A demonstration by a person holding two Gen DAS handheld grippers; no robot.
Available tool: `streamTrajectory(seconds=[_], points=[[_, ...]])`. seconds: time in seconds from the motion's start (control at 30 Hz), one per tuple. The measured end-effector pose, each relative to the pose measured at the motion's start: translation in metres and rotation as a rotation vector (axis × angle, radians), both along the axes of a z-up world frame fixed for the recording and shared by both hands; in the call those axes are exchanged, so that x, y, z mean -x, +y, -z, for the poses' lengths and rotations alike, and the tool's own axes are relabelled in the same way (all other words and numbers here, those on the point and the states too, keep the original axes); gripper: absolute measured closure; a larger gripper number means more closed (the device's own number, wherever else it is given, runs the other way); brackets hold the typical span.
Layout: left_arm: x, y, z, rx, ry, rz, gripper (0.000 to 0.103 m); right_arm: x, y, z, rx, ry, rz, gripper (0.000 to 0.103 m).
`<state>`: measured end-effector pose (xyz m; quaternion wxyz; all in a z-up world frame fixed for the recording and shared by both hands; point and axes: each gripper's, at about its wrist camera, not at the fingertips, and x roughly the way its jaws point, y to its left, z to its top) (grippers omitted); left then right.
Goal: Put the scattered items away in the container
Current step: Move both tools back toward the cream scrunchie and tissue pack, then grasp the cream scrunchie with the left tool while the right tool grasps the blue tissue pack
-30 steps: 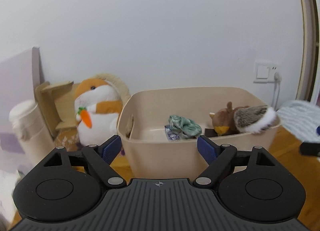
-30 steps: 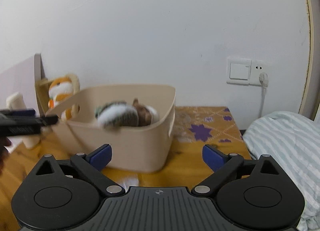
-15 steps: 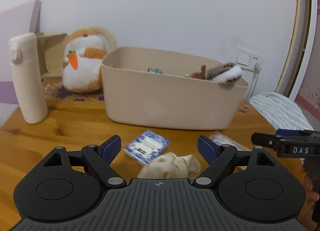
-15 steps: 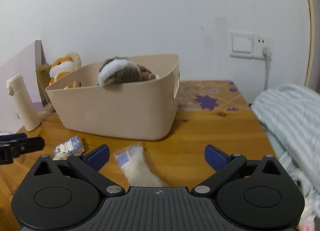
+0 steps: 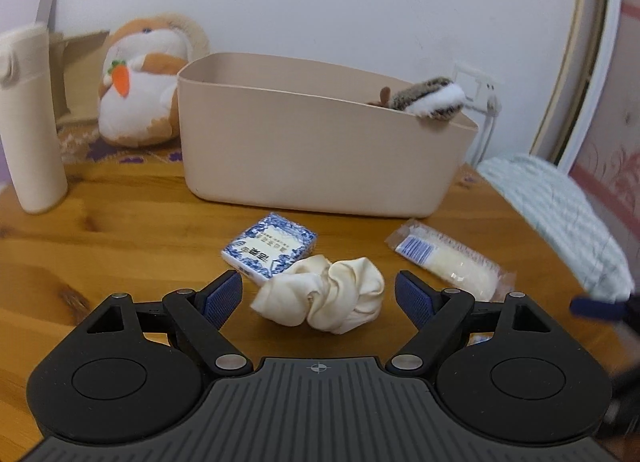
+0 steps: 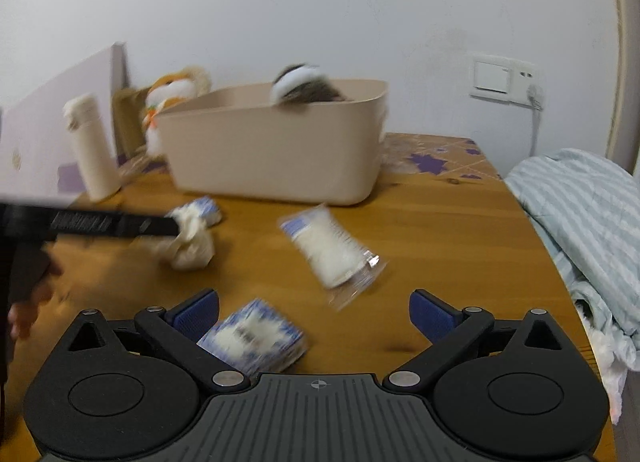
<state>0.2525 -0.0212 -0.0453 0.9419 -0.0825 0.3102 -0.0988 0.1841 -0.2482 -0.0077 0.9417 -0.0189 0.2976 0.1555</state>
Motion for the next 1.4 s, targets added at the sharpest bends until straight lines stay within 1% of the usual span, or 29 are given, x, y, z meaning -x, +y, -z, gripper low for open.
streamTrajectory(seconds=[0.07,0.1,0.2,0.27,0.37,0.53,0.63,0.7,0.73,0.8,0.83,0.93,1.0,1.07,1.1,1.23,1.3,1.4], points=[[-0.004,-0.001,0.002,0.04,0.019,-0.013,0.018,0.003,0.007,0.002,0.024,0.002,-0.004,0.001],[-0.005,-0.002,0.004,0.048,0.025,-0.023,0.018,0.004,0.009,0.002,0.024,0.005,-0.003,0.0],[-0.009,-0.005,0.01,0.029,0.034,-0.062,0.018,0.005,0.016,0.005,0.009,0.024,0.007,0.0],[-0.011,-0.004,0.013,0.026,0.041,-0.081,0.019,0.007,0.024,0.007,0.031,0.019,0.039,0.001],[-0.012,0.001,0.017,0.046,0.056,-0.081,0.025,0.009,0.036,0.011,0.064,0.005,0.074,0.001],[-0.011,0.004,0.022,0.036,0.06,-0.067,0.028,0.007,0.049,0.015,0.075,0.021,0.093,0.001],[-0.011,0.005,0.025,0.027,0.055,-0.067,0.03,0.007,0.056,0.018,0.106,0.031,0.095,0.004],[-0.011,0.005,0.026,0.021,0.049,-0.066,0.032,0.007,0.057,0.021,0.119,0.049,0.099,0.011],[-0.011,0.004,0.026,0.017,0.045,-0.064,0.034,0.006,0.056,0.022,0.117,0.061,0.098,0.013],[-0.01,0.004,0.027,0.005,0.038,-0.058,0.037,0.005,0.054,0.025,0.106,0.088,0.096,0.023],[-0.01,0.003,0.027,0.0,0.035,-0.055,0.04,0.005,0.052,0.026,0.105,0.099,0.097,0.025],[-0.01,0.003,0.028,-0.003,0.032,-0.045,0.047,0.005,0.047,0.027,0.087,0.102,0.107,0.028],[-0.01,0.004,0.028,0.004,0.033,-0.038,0.051,0.005,0.045,0.026,0.086,0.1,0.116,0.035],[-0.009,0.005,0.028,0.008,0.035,-0.033,0.058,0.003,0.043,0.026,0.081,0.099,0.119,0.042],[-0.009,0.005,0.028,0.01,0.036,-0.031,0.059,0.003,0.043,0.026,0.078,0.1,0.12,0.044],[-0.009,0.006,0.028,0.013,0.039,-0.028,0.068,0.001,0.043,0.025,0.076,0.097,0.121,0.049],[-0.009,0.006,0.028,0.016,0.04,-0.031,0.071,0.001,0.043,0.025,0.073,0.095,0.122,0.054],[-0.009,0.008,0.029,0.023,0.042,-0.037,0.076,0.0,0.041,0.025,0.064,0.096,0.123,0.055]])
